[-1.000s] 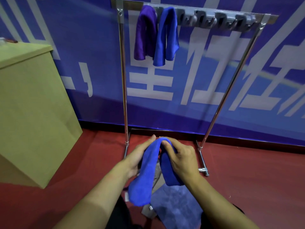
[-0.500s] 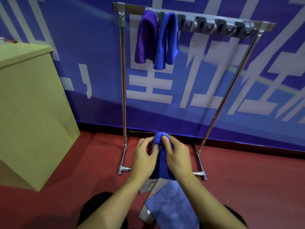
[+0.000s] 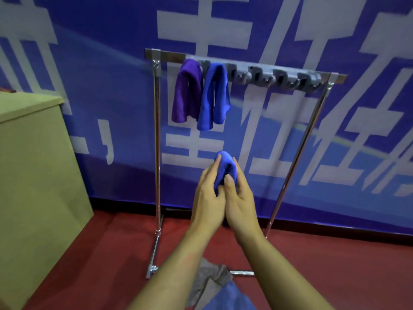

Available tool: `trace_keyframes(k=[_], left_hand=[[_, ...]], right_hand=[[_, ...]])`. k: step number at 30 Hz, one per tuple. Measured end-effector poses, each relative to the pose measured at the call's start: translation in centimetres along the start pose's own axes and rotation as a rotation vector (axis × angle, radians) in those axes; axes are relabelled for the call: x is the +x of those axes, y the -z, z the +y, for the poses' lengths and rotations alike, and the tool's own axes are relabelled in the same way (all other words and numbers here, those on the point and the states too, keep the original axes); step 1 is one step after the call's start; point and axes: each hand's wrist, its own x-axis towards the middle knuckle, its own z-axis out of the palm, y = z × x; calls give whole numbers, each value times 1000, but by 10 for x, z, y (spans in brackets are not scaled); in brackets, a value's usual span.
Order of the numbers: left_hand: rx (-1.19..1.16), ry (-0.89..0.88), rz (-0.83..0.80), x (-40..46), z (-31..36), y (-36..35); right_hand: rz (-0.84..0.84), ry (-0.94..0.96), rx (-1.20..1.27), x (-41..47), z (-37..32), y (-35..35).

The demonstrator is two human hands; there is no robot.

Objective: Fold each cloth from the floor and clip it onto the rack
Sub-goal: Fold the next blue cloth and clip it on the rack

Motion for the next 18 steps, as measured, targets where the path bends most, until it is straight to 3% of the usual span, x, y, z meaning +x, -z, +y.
trace_keyframes(k=[4, 9, 15, 18], left_hand=[[37, -6, 7, 56, 36, -22], [206, -173, -7, 130, 87, -45], [316, -249, 179, 218, 110, -53], [430, -280, 192, 251, 113, -50]], right_hand=[[155, 71, -20, 48, -37, 11], [299, 243, -51, 119, -74, 27], [307, 410, -223, 219, -97, 40], [285, 431, -290, 254, -108, 48]])
